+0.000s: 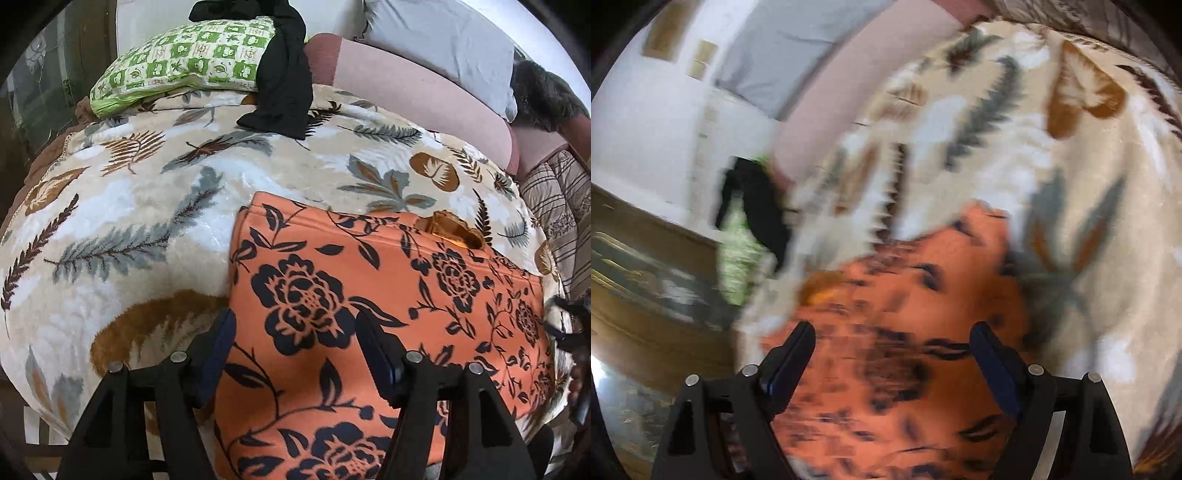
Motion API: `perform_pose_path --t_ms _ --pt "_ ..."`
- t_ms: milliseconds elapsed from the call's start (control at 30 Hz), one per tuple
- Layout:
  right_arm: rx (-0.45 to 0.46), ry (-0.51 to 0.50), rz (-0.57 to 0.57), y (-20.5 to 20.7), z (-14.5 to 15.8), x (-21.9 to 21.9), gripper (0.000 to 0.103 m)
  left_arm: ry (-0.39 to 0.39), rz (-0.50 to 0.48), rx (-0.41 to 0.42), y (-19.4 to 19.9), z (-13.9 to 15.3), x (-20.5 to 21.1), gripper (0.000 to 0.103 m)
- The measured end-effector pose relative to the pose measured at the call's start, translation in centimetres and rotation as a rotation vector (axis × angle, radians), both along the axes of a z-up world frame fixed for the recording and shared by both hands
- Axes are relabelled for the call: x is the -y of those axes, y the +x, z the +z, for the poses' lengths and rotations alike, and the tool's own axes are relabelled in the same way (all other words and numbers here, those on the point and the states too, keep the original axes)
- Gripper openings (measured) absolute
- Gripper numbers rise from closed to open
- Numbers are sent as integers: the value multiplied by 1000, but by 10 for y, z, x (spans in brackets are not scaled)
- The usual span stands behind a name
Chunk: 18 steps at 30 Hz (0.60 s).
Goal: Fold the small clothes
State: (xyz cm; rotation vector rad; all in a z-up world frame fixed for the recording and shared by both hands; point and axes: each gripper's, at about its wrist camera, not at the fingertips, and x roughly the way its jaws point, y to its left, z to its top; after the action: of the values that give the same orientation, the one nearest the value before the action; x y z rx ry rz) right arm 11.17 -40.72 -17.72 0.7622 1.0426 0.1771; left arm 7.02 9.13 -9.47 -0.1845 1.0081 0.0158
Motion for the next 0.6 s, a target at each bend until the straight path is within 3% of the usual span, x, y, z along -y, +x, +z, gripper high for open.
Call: perform_pose_path --t_ms 67,167,333,500,600 --pt "-52 -25 -85 -6 -5 14 88 6 0 17 -5 6 0 68" --pt "56 -24 -44 -28 25 7 88 21 8 41 -13 15 1 73" --pt "125 26 -8 -85 49 -13 88 10 -11 61 -26 25 9 73" --pt "87 179 -38 -155 24 -33 88 13 -32 69 -36 30 19 74" --pt "22 244 -60 -173 -3 -46 88 6 -36 58 -37 28 28 77"
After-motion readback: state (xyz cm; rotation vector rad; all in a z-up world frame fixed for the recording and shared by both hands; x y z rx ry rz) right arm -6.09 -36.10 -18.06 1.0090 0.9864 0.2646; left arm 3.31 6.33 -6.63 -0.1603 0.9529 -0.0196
